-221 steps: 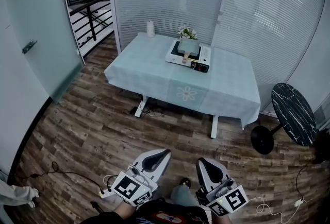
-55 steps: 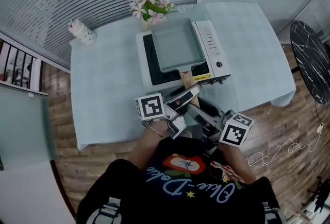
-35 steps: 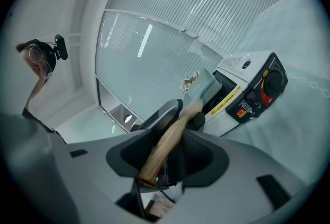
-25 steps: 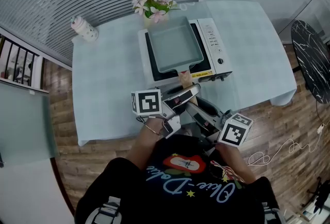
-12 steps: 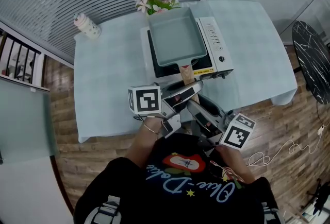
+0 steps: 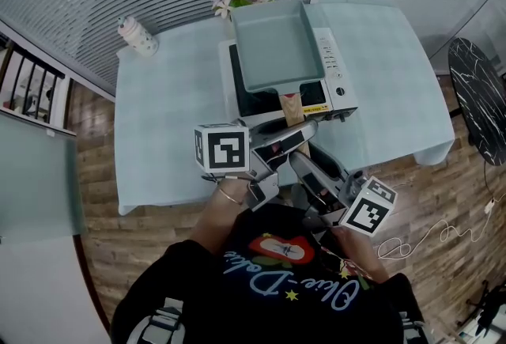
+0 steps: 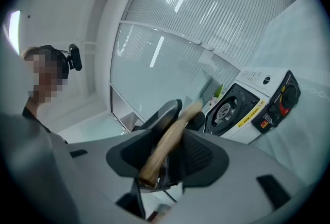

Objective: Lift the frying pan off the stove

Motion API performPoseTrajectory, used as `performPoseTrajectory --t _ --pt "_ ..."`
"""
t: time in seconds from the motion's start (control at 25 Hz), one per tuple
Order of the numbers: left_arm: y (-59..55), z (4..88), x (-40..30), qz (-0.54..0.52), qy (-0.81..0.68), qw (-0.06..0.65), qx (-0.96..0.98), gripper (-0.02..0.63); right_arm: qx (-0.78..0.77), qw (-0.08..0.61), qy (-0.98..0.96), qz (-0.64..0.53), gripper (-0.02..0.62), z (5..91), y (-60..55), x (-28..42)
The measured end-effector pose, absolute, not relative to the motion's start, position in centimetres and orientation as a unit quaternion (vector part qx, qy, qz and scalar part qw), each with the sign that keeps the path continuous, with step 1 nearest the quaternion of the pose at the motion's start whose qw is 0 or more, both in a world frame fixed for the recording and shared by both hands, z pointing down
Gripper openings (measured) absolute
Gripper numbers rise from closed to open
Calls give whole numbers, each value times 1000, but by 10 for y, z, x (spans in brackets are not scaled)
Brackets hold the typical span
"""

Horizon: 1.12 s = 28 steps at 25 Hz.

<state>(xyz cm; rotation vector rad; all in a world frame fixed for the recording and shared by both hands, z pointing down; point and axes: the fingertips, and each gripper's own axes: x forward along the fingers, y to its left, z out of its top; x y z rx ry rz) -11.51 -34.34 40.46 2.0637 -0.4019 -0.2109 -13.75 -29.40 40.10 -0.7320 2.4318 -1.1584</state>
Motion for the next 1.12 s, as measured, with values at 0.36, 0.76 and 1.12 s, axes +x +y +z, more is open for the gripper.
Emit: performPoseTrajectory --t 0.36,0.76,1.12 --pt "-338 386 -115 -85 -169 473 860 184 -246 183 869 -389 175 382 -290 -137" --pt "-337 379 -117 -85 -173 463 865 184 -239 185 875 -380 176 376 -289 -138" --pt "-337 377 -116 -86 -172 462 866 184 -239 184 875 -379 176 374 -289 -138"
